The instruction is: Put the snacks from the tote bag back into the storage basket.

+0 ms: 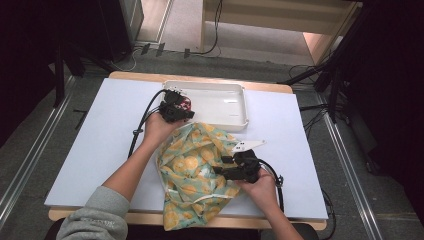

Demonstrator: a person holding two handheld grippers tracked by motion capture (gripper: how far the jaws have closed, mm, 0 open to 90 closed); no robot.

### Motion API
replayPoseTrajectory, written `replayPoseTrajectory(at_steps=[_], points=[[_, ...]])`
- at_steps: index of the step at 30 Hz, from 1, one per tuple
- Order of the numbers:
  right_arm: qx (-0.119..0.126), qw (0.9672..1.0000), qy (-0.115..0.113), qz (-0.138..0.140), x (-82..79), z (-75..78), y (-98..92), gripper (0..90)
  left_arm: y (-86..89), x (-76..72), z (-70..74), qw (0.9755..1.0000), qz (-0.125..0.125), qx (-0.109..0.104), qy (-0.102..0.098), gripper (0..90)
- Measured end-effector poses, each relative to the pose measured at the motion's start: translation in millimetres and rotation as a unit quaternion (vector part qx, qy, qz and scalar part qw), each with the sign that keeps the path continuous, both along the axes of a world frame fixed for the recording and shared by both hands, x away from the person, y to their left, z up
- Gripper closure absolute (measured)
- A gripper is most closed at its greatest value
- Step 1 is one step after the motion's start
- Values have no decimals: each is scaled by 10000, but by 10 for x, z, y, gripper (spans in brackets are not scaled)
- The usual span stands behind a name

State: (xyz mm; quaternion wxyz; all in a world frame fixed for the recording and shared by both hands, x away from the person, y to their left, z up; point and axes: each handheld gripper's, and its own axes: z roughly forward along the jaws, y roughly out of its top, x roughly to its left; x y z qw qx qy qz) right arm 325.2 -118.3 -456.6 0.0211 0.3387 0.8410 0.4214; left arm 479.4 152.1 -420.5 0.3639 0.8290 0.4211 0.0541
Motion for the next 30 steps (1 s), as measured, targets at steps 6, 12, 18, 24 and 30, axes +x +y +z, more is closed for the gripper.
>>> replayPoseTrajectory(at_steps=[6,12,18,24,30], points=[[-11,10000,16,0,-2,-4,0,459,93,-13,6,10000,63,17,-11,900],[-5,10000,-12,-3,-4,0,4,459,152,-10,2,9999,120,-36,-5,900],[-12,10000,-48,12,-8,-3,16,458,230,-13,-5,9998,197,-13,-11,900],[-21,10000,-34,29,-5,-4,15,457,294,-10,-10,9996,268,-34,-11,900],[-9,10000,-27,82,-10,-7,27,455,339,-1,-5,9995,306,49,-14,900]])
